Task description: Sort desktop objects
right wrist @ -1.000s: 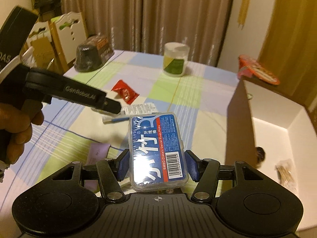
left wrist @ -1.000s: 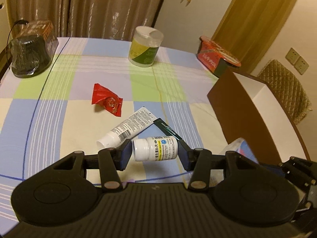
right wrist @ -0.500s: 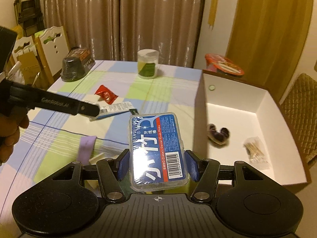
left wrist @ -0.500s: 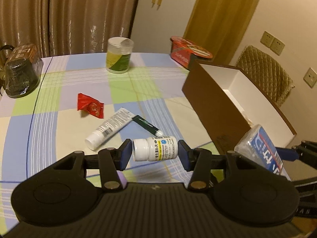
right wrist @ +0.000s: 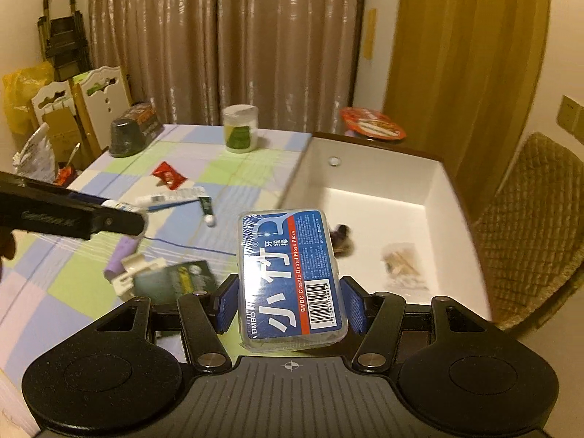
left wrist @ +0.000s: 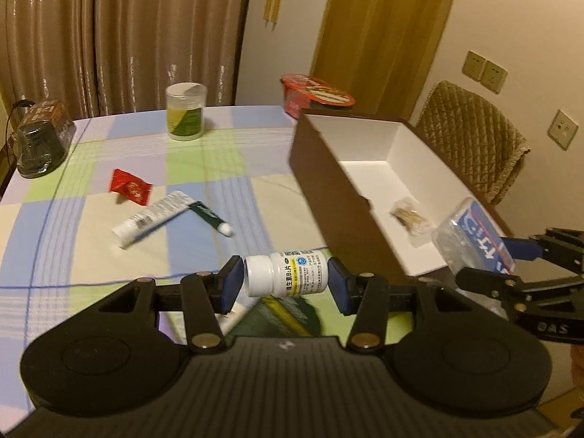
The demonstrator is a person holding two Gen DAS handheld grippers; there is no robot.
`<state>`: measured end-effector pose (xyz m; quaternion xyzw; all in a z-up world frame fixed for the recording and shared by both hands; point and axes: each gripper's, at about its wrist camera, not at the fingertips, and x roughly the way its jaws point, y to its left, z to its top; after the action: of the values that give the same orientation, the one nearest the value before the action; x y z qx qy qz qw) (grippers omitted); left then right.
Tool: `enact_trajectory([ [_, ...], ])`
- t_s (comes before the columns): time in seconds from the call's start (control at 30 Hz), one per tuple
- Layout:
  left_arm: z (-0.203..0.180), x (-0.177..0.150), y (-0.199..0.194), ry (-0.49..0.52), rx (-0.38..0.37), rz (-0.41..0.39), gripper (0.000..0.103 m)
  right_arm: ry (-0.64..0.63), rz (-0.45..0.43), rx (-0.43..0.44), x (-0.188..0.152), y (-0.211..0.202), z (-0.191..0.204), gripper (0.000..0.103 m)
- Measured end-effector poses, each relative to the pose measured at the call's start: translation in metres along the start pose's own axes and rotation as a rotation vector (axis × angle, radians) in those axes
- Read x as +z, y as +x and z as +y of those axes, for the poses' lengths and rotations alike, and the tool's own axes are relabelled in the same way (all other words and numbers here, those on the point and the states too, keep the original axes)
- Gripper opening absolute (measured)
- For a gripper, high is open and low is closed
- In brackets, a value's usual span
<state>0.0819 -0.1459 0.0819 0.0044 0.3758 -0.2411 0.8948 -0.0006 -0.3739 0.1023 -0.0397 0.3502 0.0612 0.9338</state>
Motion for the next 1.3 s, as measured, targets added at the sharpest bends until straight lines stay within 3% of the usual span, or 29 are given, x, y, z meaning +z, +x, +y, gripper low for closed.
enact_trajectory([
  [0.27, -0.057, 0.007, 0.003, 0.098, -0.089, 0.015, 0.045, 0.104, -0.012, -0.109, -0.015, -0.027, -0.041, 0.058],
  [0.5, -0.081, 0.015, 0.01, 0.158, -0.178, 0.002, 0.045, 0.137, -0.017, -0.188, -0.018, -0.047, -0.051, 0.058],
  [1.3, -0.08, 0.016, 0.007, 0.252, -0.28, -0.01, 0.045, 0.17, -0.025, -0.256, -0.012, -0.051, -0.033, 0.058],
])
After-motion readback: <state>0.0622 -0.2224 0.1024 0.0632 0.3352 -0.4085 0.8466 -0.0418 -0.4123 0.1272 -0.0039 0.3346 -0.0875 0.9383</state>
